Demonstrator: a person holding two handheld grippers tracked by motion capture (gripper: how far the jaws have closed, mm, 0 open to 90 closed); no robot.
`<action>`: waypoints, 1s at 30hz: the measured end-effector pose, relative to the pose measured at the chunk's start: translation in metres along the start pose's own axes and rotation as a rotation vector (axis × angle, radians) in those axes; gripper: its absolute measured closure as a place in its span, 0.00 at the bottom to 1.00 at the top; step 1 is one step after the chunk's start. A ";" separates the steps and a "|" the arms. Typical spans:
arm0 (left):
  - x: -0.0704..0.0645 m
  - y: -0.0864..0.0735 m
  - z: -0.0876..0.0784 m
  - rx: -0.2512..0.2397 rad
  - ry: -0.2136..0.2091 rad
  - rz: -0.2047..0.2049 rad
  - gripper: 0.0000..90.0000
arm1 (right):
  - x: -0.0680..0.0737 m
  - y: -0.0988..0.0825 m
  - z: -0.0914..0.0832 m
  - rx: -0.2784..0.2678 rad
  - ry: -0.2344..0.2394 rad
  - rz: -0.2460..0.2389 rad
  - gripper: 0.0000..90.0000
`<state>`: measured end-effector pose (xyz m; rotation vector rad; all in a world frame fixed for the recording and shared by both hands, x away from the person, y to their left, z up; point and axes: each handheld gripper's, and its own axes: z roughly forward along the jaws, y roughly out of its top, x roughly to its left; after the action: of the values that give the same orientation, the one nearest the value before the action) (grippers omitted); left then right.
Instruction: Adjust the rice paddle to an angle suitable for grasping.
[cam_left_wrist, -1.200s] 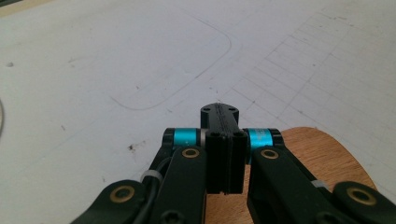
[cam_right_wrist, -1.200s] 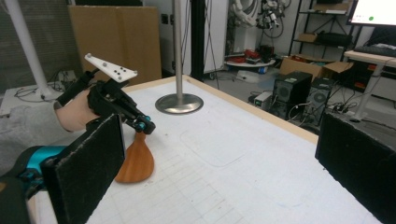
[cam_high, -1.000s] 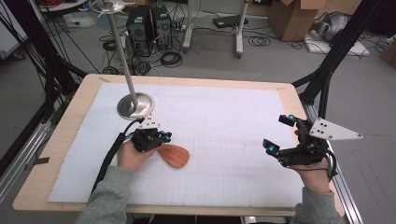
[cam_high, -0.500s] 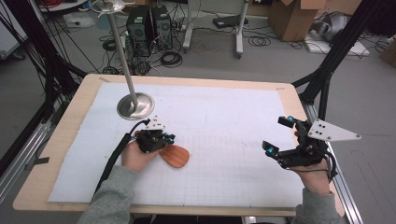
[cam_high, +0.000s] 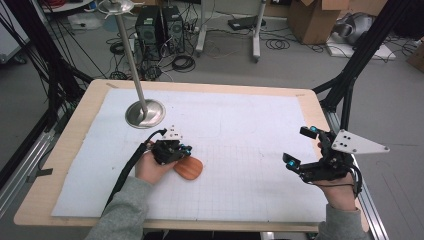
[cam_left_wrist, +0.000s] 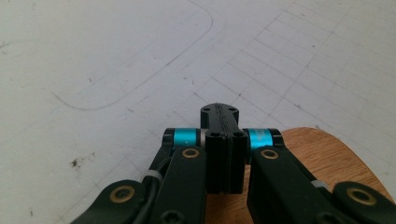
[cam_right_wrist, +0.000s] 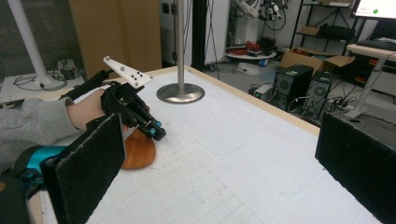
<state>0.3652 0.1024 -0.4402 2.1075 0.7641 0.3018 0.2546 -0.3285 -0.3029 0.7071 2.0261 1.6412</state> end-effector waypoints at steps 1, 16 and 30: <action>-0.001 0.000 0.001 -0.002 -0.001 -0.007 0.99 | 0.000 0.000 -0.001 -0.003 -0.002 -0.003 0.00; -0.007 0.001 0.009 0.034 -0.025 -0.015 0.99 | 0.002 -0.001 0.000 0.008 0.012 -0.018 0.00; -0.017 -0.004 0.000 0.067 -0.051 0.006 1.00 | 0.001 0.001 0.018 0.020 0.047 -0.018 0.00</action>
<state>0.3499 0.0936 -0.4426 2.1728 0.7471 0.2279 0.2656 -0.3141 -0.3059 0.6613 2.0781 1.6441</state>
